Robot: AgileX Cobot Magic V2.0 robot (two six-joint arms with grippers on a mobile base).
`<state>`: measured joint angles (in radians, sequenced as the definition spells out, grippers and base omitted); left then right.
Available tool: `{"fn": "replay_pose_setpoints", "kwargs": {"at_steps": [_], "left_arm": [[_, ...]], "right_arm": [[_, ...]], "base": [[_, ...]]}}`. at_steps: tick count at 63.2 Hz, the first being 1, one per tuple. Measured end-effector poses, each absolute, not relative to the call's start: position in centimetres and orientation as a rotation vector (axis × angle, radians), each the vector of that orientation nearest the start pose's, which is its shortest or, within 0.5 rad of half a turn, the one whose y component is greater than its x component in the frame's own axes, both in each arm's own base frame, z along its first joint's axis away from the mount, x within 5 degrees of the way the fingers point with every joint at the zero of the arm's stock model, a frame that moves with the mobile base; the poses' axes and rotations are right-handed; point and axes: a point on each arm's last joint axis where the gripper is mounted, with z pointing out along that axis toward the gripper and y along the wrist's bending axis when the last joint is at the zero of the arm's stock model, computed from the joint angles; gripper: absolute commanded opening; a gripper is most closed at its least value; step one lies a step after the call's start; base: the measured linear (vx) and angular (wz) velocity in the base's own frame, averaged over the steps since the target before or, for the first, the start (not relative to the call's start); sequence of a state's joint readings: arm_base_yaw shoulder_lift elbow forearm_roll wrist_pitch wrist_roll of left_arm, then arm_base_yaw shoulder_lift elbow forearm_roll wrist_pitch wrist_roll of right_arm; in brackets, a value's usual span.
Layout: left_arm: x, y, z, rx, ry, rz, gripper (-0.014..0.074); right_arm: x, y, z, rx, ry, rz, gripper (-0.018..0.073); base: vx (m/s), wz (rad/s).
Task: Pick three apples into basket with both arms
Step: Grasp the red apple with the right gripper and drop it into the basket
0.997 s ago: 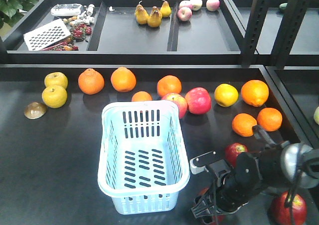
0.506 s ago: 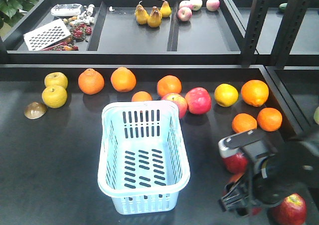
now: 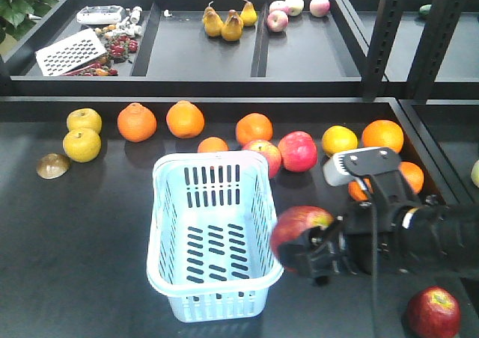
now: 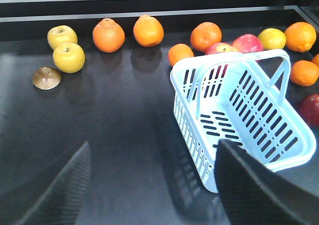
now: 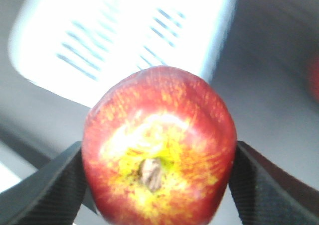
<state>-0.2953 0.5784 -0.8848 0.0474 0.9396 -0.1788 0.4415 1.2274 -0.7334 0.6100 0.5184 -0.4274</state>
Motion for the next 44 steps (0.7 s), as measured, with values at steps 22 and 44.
{"fn": "replay_pose_setpoints", "kwargs": {"at_steps": [22, 44], "left_arm": [[8.3, -2.2, 37.9, 0.131, 2.12, -0.225, 0.0502], [8.3, -2.2, 37.9, 0.131, 2.12, -0.225, 0.0502]], "right_arm": [[24.7, 15.8, 24.0, -0.608, 2.395, 0.754, 0.0415], [27.2, 17.4, 22.6, -0.658, 2.452, 0.796, 0.0675]], "base": [[0.0, 0.0], [0.0, 0.0]]}}
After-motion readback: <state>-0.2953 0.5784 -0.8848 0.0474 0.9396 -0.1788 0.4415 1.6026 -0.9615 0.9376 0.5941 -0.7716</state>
